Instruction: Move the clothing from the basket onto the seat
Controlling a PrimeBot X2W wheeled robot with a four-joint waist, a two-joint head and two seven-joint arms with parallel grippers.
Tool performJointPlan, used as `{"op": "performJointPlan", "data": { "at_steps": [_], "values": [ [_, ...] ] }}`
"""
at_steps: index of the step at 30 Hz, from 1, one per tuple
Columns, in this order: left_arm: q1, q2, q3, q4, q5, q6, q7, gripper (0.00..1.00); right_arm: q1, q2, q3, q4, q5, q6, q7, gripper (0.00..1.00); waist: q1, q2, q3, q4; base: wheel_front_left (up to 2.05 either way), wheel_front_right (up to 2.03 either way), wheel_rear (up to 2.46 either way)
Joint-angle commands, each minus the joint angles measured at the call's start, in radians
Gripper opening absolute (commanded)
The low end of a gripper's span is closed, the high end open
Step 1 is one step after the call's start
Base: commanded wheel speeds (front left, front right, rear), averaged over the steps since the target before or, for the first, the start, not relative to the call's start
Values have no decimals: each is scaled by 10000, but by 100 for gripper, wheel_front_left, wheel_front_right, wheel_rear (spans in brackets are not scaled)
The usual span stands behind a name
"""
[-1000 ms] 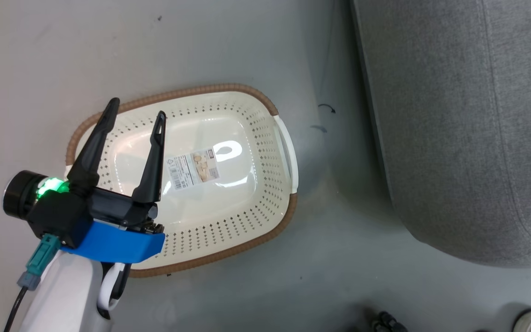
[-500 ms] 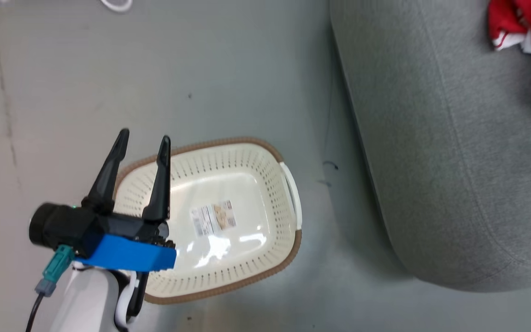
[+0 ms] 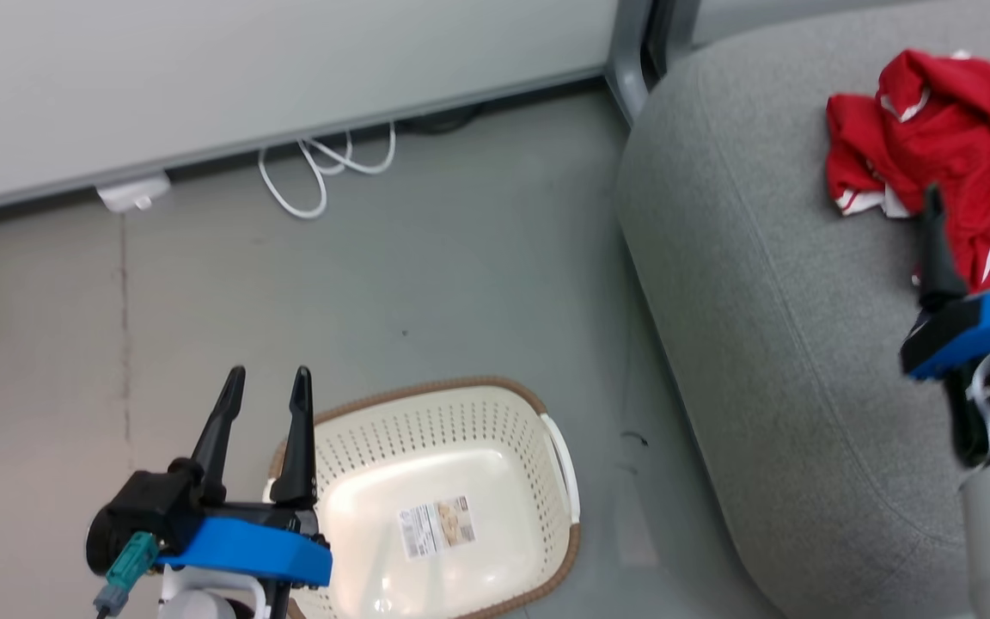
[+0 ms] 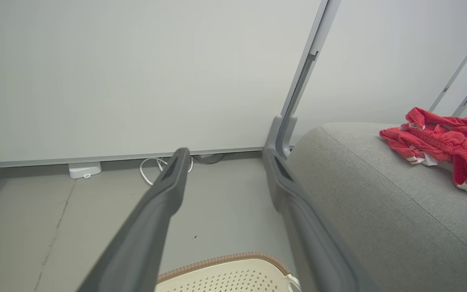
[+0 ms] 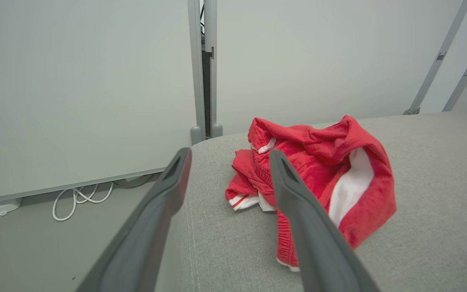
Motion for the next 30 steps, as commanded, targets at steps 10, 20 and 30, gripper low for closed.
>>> {"op": "performJointPlan", "data": {
  "at_steps": [10,20,30],
  "values": [
    [520,-225,382,383,-36,-85,-24,100,2489,748,1233,-1837,181,2,-56,100,4,0,-1378,628,0,0,0],
    [699,-285,659,872,-161,-57,-25,100,4096,1212,1987,-3039,340,3,340,100,4,0,-1970,1265,0,0,0],
    [942,-291,875,1152,-179,-58,-25,100,5024,1361,2006,-3692,354,3,660,100,4,0,-2251,1716,0,0,0]
  ]
}}
